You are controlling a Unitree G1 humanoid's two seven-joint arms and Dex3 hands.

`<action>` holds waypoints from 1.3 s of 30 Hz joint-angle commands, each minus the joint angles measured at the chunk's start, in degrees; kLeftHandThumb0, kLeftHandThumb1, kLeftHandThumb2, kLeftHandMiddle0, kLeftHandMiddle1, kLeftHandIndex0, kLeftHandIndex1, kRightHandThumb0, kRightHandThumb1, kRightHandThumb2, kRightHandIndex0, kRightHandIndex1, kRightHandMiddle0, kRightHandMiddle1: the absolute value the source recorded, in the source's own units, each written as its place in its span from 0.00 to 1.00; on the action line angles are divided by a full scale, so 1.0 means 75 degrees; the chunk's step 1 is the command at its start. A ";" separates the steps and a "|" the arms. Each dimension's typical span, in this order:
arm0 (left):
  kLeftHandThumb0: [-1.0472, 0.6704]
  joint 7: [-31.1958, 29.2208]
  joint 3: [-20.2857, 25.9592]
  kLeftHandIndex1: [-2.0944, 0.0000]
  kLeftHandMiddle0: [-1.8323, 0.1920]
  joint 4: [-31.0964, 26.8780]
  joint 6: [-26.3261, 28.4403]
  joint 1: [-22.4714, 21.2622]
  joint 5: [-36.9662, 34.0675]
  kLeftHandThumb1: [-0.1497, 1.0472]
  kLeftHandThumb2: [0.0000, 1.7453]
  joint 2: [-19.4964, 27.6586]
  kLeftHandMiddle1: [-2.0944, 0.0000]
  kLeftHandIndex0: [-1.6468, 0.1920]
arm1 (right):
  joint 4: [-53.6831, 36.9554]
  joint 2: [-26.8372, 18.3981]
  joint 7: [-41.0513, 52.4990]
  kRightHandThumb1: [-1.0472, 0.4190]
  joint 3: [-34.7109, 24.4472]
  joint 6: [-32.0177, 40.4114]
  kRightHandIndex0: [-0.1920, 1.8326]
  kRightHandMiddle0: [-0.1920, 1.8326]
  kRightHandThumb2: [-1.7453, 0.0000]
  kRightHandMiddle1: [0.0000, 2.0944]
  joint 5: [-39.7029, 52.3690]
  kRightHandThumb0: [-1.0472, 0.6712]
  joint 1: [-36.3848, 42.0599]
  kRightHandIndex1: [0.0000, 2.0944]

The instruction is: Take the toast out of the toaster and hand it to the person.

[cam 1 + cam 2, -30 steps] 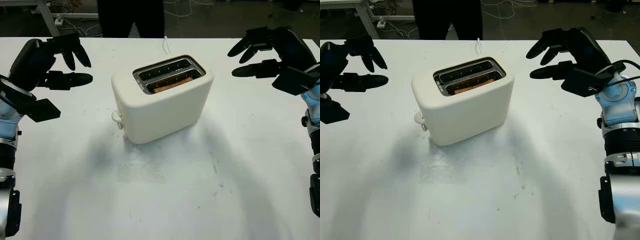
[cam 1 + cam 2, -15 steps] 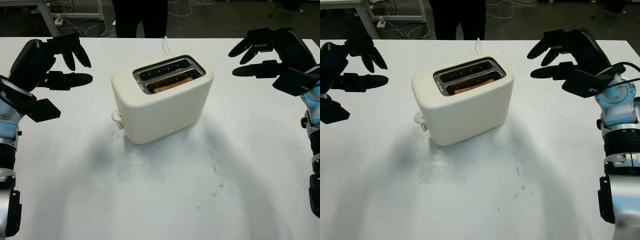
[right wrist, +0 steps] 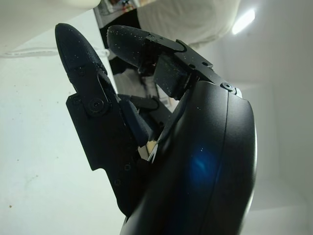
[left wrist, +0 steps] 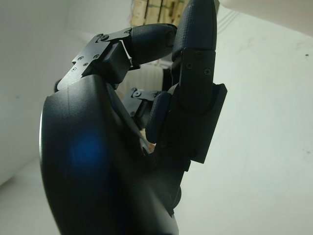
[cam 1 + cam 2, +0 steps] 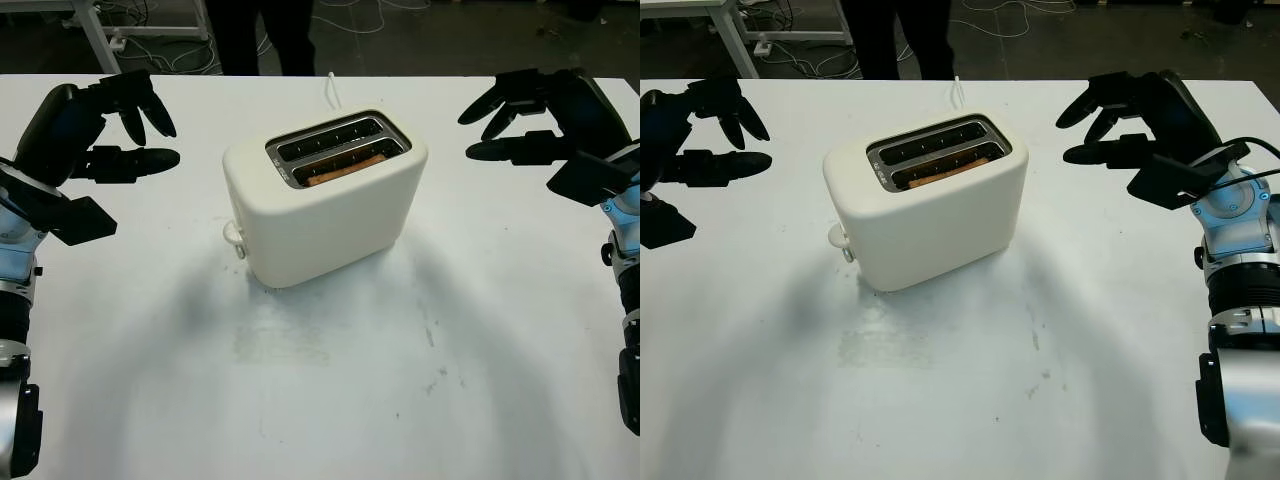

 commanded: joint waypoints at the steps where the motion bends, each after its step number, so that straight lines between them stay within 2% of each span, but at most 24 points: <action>1: 0.17 0.0080 0.0017 0.26 0.58 0.0083 -0.0091 0.0070 -0.0021 0.89 0.17 -0.0066 0.18 0.64 | 0.0073 0.0028 -0.0041 0.16 0.0021 -0.0159 0.58 0.56 0.99 0.33 -0.0029 0.21 -0.0091 0.46; 11: 0.16 0.0114 0.0007 0.25 0.58 0.0094 -0.0100 0.0082 -0.0036 0.89 0.18 -0.0117 0.17 0.64 | 0.0281 0.0138 0.0236 0.15 -0.0020 -0.0262 0.60 0.61 1.00 0.28 0.0215 0.21 -0.0139 0.52; 18: 0.16 0.0123 0.0008 0.25 0.58 0.0082 -0.0101 0.0070 -0.0024 0.89 0.18 -0.0145 0.17 0.64 | 0.0682 0.0201 0.0223 0.15 -0.0020 -0.0666 0.60 0.61 1.00 0.28 0.0212 0.21 -0.0238 0.54; 26: 0.16 0.0195 -0.0006 0.24 0.58 0.0121 -0.0160 0.0059 0.0051 0.89 0.17 -0.0147 0.17 0.64 | 0.0653 0.0190 0.0196 0.15 -0.0017 -0.0576 0.60 0.61 1.00 0.28 0.0179 0.21 -0.0253 0.56; 39: 0.16 0.0163 -0.0034 0.25 0.58 0.0109 -0.0113 0.0064 0.0013 0.89 0.17 -0.0134 0.18 0.64 | 0.0639 0.0197 0.0203 0.15 -0.0032 -0.0575 0.60 0.61 1.00 0.27 0.0204 0.21 -0.0269 0.54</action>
